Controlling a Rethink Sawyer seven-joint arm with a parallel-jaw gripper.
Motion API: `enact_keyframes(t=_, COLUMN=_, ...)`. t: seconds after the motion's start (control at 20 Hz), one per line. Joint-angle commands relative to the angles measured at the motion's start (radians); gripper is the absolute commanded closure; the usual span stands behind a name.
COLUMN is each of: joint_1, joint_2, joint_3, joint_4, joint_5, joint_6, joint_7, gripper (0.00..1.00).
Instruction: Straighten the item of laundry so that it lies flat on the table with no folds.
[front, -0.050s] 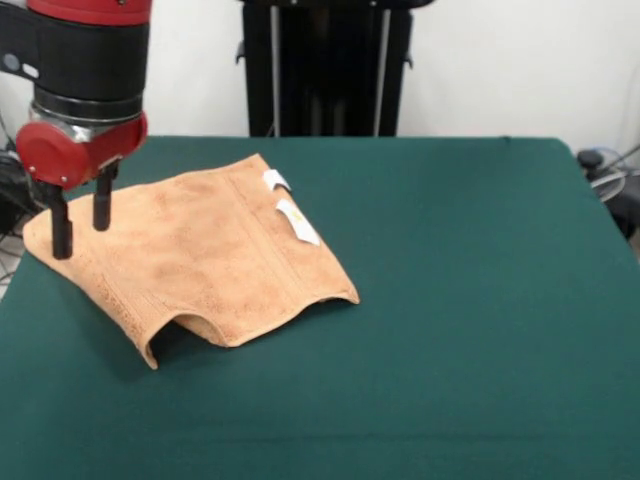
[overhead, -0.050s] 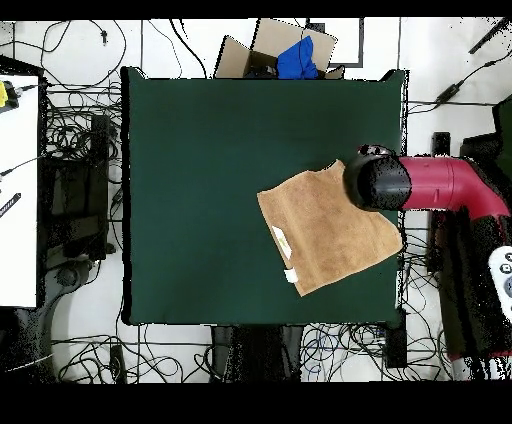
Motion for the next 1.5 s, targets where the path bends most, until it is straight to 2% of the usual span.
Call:
enact_keyframes(t=0.05, joint_1=0.008, joint_2=0.051, joint_3=-0.049, joint_4=0.019, joint_5=-0.012, joint_6=-0.012, joint_7=0.103, gripper=0.00)
enact_keyframes(t=0.6, joint_1=0.002, joint_2=0.087, joint_3=-0.047, joint_4=-0.005, joint_5=-0.024, joint_6=0.006, joint_7=0.068, gripper=0.00)
enact_keyframes(t=0.9, joint_1=0.006, joint_2=0.152, joint_3=-0.049, joint_4=-0.042, joint_5=-0.038, joint_6=0.025, joint_7=0.039, gripper=0.00)
enact_keyframes(t=1.1, joint_1=0.001, joint_2=0.236, joint_3=-0.044, joint_4=-0.077, joint_5=-0.059, joint_6=0.028, joint_7=-0.011, gripper=0.00)
enact_keyframes(t=1.25, joint_1=-0.018, joint_2=0.347, joint_3=-0.024, joint_4=-0.139, joint_5=-0.068, joint_6=0.035, joint_7=-0.092, gripper=0.00)
enact_keyframes(t=1.5, joint_1=-0.043, joint_2=0.485, joint_3=0.003, joint_4=-0.226, joint_5=-0.049, joint_6=0.033, joint_7=-0.149, gripper=0.00)
